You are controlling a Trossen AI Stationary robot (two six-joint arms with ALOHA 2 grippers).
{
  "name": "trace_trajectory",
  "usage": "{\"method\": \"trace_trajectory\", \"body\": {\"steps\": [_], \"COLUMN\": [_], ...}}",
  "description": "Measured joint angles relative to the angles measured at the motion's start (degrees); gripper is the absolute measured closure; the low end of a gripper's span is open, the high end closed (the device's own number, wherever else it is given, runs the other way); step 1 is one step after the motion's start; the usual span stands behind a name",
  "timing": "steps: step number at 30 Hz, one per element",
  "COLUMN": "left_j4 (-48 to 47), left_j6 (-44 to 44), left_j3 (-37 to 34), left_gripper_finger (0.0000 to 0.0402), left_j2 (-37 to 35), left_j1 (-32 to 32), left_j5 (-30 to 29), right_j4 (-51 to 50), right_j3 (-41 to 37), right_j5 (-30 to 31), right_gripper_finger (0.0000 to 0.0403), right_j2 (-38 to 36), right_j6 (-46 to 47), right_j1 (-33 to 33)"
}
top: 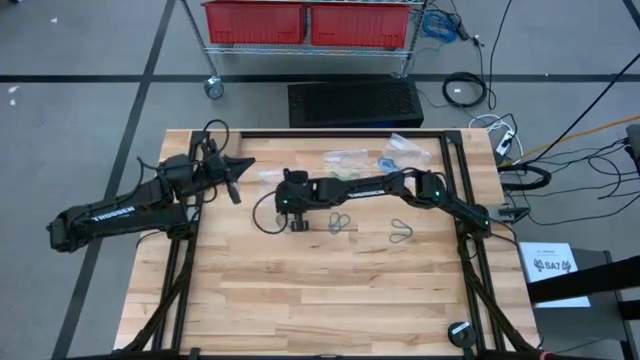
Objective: Sort rubber bands
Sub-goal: Open the left transparent zip bag
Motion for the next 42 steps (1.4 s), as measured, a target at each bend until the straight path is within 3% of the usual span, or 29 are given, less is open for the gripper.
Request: {"method": "trace_trajectory", "body": {"steps": [9, 14, 20, 27, 38, 42], "left_j4": [2.45, 6.05, 21.84, 27.84, 32.00, 31.40], "left_j6": [0.01, 1.39, 5.41, 3.66, -3.41, -4.88], "left_j3": [-0.02, -2.46, -9.12, -10.99, -9.44, -6.67], "left_gripper_finger": [0.0400, 0.0400, 0.0400, 0.0396, 0.0269, 0.0243], "left_j2": [0.00, 0.00, 0.00, 0.89, 8.63, 13.10], "left_j1": [0.00, 0.00, 0.07, -0.08, -3.98, -5.70], "left_j5": [-0.02, 0.19, 9.39, 17.53, 24.13, 24.06], "right_j4": [-25.20, -35.74, -42.45, -44.17, -43.65, -43.32], "right_j3": [18.22, 20.58, 20.66, 20.69, 20.69, 20.69], "right_j5": [-2.74, -5.51, -4.04, 0.92, 3.69, 3.87], "right_gripper_finger": [0.0403, 0.0403, 0.0403, 0.0403, 0.0403, 0.0403], "right_j2": [-0.74, -5.39, -13.64, -22.03, -24.17, -24.11], "right_j6": [5.00, 6.24, 9.98, 13.77, 13.72, 13.66], "right_j1": [0.78, 0.76, 1.08, 3.28, 7.49, 7.59]}}
